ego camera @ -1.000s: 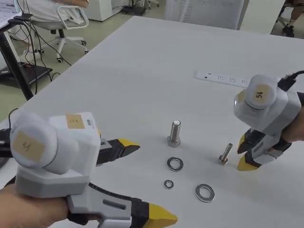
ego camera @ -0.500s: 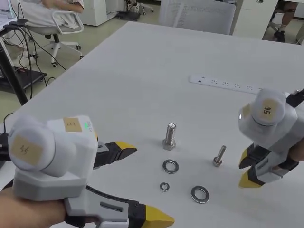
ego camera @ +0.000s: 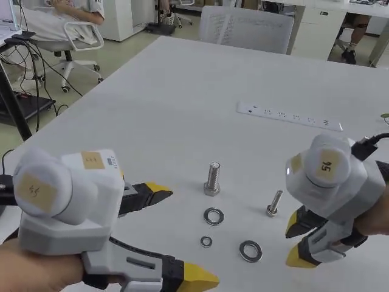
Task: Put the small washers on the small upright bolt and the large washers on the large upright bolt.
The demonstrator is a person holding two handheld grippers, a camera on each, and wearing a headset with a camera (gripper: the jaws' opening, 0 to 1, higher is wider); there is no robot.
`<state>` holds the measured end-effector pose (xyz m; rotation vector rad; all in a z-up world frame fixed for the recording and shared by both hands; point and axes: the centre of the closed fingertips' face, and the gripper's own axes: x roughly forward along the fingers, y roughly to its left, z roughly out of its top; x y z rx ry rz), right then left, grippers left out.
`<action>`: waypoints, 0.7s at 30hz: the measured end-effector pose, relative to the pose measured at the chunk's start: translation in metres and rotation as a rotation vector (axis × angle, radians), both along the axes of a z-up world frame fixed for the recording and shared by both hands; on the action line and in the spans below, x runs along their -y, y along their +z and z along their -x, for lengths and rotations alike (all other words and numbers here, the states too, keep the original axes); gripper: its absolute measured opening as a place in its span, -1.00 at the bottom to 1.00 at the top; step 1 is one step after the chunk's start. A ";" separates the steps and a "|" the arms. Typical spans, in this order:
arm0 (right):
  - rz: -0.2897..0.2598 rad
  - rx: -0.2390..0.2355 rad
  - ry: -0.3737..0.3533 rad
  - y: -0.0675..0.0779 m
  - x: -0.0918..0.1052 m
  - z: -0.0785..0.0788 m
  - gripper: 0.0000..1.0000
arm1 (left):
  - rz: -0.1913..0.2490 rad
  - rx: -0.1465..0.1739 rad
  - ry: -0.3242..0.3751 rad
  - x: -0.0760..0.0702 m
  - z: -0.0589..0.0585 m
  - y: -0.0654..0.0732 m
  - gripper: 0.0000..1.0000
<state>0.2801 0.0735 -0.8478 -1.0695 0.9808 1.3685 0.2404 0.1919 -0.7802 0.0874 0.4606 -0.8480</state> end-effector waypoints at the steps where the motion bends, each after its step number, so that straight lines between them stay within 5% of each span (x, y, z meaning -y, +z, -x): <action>1: -0.003 -0.004 0.005 0.001 -0.005 0.003 -0.45 | 0.001 0.002 0.001 0.000 0.000 0.001 0.73; 13: -0.044 0.001 0.121 0.009 -0.066 0.016 -0.46 | 0.004 0.018 0.013 -0.004 -0.001 0.004 0.73; 21: -0.050 -0.023 0.165 -0.002 -0.095 0.019 -0.47 | 0.008 0.026 0.020 -0.007 -0.001 0.005 0.72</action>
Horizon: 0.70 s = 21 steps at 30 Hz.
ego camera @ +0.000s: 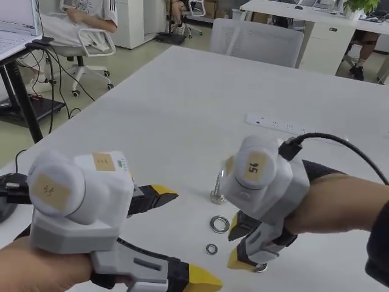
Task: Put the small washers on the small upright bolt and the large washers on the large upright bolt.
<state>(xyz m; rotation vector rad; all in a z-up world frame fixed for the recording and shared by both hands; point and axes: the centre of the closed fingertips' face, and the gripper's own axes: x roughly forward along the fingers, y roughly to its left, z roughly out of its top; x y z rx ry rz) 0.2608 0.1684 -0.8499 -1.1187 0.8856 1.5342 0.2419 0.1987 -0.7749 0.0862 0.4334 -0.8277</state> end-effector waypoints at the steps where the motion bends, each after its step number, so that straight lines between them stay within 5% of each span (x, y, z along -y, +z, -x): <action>1: 0.007 -0.002 -0.001 -0.003 -0.001 -0.001 -0.47 | 0.001 0.000 0.000 0.000 0.000 0.000 0.72; 21: 0.066 0.027 0.019 -0.029 -0.016 -0.016 -0.58 | 0.004 0.005 0.004 -0.002 -0.001 0.000 0.72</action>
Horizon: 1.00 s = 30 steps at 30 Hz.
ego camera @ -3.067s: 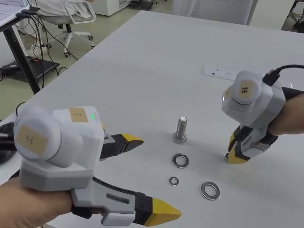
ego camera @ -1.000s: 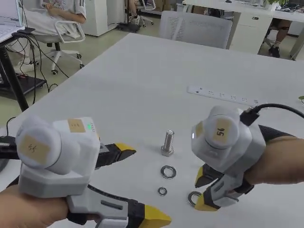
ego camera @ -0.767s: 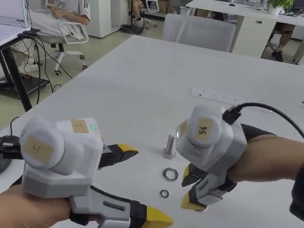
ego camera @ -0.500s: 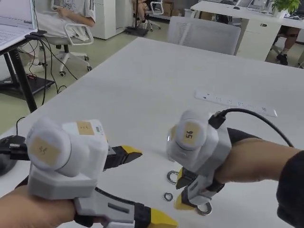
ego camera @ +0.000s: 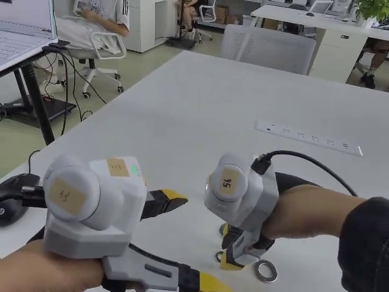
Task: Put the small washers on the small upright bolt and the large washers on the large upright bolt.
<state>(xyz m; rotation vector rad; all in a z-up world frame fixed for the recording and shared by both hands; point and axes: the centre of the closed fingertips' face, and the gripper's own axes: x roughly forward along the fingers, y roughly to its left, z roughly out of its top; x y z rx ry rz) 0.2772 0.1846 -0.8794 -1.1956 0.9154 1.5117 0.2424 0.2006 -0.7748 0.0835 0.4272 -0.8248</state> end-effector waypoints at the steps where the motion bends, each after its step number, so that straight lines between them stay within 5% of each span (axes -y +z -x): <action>1: -0.002 -0.001 -0.001 0.000 0.000 0.000 -0.58 | 0.000 0.000 -0.001 0.000 0.000 0.000 0.72; 30: -0.013 0.010 0.017 -0.002 -0.001 0.001 -0.71 | -0.003 -0.003 0.002 0.000 0.000 -0.002 0.71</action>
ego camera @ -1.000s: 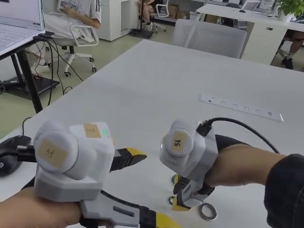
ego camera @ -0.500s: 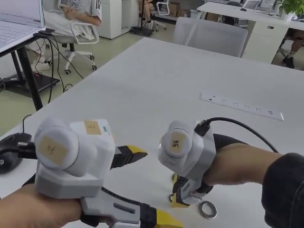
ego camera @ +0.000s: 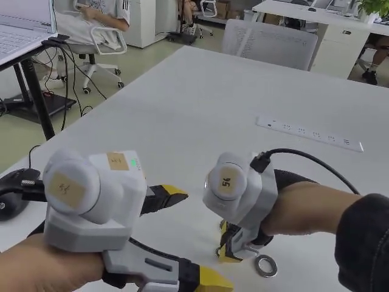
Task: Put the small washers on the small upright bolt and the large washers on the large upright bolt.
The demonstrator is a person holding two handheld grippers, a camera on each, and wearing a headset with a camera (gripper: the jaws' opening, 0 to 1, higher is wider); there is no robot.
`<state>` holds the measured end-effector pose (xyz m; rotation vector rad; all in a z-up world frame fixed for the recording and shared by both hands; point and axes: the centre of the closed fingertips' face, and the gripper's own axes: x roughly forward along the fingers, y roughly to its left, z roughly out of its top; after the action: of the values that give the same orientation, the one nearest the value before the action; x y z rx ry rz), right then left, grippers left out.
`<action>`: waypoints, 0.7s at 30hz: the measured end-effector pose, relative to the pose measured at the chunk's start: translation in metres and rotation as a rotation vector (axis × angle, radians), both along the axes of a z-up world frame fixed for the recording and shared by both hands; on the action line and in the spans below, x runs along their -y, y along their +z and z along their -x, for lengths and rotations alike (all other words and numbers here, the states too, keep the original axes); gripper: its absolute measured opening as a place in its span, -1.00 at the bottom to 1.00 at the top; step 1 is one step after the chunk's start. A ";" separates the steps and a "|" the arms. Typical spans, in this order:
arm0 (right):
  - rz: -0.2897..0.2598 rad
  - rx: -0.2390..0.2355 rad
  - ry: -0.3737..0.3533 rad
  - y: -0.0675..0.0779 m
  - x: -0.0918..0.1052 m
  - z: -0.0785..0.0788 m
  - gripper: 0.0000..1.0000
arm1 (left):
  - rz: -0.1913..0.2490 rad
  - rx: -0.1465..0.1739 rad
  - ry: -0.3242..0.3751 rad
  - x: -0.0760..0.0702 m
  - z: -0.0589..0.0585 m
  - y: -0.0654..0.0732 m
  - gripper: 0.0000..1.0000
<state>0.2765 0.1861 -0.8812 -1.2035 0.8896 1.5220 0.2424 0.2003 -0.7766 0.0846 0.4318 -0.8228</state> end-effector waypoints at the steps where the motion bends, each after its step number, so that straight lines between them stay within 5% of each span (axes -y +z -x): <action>1: 0.002 0.001 0.000 0.000 0.000 0.000 -0.72 | 0.001 0.000 0.001 0.000 0.000 0.000 0.71; 21: 0.014 0.021 -0.071 0.014 0.039 -0.008 -0.72 | -0.006 -0.011 -0.017 0.002 0.002 -0.003 0.71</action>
<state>0.2848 0.1472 -0.8675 -1.1834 0.9214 1.4465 0.2404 0.1986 -0.7792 0.0894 0.4442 -0.8387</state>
